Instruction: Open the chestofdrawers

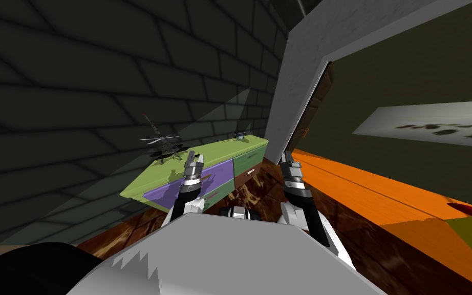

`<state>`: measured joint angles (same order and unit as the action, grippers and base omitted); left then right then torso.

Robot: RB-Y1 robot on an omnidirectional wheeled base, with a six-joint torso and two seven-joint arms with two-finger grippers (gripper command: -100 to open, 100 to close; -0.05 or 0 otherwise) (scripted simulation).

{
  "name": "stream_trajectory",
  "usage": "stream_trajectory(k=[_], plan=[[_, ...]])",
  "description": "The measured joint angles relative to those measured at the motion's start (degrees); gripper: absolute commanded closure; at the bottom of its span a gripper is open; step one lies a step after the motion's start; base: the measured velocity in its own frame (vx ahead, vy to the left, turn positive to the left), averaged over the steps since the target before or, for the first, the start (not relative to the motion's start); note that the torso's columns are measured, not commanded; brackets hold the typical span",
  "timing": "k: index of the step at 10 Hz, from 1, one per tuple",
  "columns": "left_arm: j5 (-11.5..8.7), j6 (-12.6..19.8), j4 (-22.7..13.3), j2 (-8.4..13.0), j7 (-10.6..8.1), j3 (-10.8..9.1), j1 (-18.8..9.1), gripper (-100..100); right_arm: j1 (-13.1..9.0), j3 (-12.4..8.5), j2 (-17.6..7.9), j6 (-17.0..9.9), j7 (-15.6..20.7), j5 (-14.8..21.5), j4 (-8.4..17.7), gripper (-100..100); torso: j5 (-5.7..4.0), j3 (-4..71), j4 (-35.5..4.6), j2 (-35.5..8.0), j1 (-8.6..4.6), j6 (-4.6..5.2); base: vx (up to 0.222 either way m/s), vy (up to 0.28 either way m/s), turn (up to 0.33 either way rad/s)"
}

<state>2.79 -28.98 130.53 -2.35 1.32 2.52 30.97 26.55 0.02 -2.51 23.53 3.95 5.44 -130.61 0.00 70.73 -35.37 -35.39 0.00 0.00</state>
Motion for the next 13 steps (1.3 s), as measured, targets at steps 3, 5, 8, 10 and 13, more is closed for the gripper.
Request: stream_trajectory(k=[3,5,8,10,13], plan=[[-0.23,0.15,-0.62,2.86,-0.09,-0.19,-0.17,-100,0.01,0.01,0.01,-0.01,0.00,0.00,0.03,0,-0.03,13.60,-6.65,-6.58,-0.12,0.00,0.043,-0.060,0.026],[-0.68,0.31,-1.90,5.95,-0.33,-0.62,-0.56,-100,0.02,0.01,0.01,0.00,0.00,0.00,0.03,0,-0.04,13.89,-6.87,-6.80,-0.10,0.00,0.075,-0.113,0.041],[-1.46,0.66,-4.70,9.16,-0.62,-1.23,-1.33,-100,0.02,0.01,0.02,0.00,0.00,0.00,0.02,0,-0.01,13.88,-6.90,-6.85,-0.03,0.00,0.103,-0.144,0.052],[-2.34,1.47,-6.97,10.81,-1.12,-2.23,-2.51,-100,0.02,0.02,0.02,0.00,0.00,0.00,0.02,0,-0.03,13.80,-6.93,-6.95,-0.08,0.00,0.102,-0.178,0.062],[-3.26,1.82,-10.32,11.69,-1.41,-2.75,-2.89,-100,0.02,0.02,0.02,0.00,0.00,0.00,0.02,0,0.01,13.88,-6.89,-6.84,0.02,0.00,0.127,-0.171,0.062]])
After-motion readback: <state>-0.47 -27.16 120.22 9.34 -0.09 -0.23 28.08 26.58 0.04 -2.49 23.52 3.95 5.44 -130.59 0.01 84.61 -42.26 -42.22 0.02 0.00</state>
